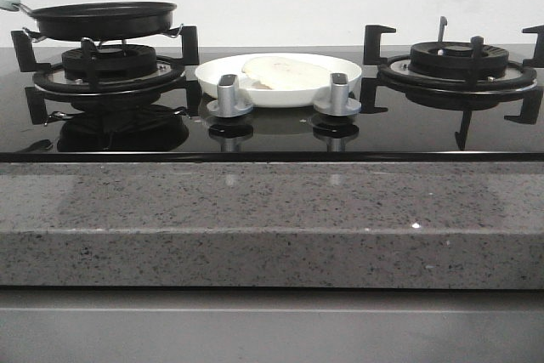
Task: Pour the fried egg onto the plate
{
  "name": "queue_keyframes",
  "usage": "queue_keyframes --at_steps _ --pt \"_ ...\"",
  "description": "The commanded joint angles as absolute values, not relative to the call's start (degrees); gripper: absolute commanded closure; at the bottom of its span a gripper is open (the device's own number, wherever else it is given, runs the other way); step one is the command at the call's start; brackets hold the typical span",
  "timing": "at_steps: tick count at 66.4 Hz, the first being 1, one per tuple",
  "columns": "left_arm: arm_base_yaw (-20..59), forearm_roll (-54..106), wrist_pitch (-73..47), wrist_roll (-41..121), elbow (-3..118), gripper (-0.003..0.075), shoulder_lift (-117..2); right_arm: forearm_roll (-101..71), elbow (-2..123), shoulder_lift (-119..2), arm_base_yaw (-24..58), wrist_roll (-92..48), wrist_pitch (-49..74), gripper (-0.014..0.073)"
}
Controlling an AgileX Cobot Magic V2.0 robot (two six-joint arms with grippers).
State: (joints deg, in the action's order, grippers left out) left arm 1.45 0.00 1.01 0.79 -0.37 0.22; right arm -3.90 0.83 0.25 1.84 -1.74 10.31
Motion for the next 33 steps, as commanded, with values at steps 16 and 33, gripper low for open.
queue_keyframes --at_steps 16,33 --pt "1.3 0.7 5.2 0.5 -0.6 0.074 1.0 -3.3 -1.1 1.7 1.5 -1.9 0.5 0.0662" --pt "1.3 0.7 5.2 0.5 -0.6 0.074 1.0 -3.3 -1.1 1.7 1.5 -1.9 0.5 0.0662"
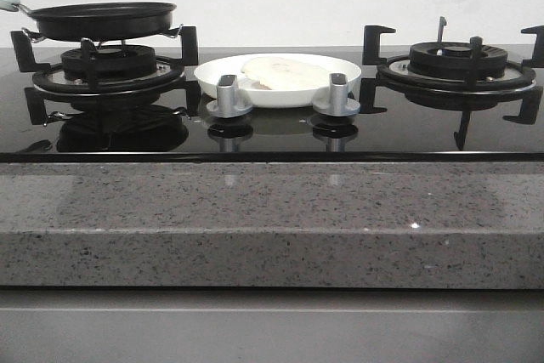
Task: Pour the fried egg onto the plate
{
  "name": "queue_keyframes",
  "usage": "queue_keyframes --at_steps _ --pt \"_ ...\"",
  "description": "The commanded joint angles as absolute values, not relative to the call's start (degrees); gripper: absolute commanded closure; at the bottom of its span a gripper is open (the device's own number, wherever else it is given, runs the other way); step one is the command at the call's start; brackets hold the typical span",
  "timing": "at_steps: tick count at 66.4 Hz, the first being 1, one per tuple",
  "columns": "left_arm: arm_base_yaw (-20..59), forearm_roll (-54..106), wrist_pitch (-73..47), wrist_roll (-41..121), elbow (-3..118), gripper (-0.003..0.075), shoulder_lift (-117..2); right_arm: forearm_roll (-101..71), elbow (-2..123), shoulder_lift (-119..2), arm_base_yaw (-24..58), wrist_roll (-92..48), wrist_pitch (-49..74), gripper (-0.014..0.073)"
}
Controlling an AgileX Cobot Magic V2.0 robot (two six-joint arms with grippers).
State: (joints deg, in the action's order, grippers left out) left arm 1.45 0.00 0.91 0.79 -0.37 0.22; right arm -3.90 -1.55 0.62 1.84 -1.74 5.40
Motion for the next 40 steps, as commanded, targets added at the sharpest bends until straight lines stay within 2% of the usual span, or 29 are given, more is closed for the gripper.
queue_keyframes --at_steps 1,40 --pt "1.3 0.7 5.2 0.5 -0.6 0.074 1.0 -3.3 -1.1 1.7 1.5 -1.9 0.5 0.0662" --pt "1.3 0.7 5.2 0.5 -0.6 0.074 1.0 -3.3 -1.1 1.7 -1.0 -1.9 0.5 0.0662"
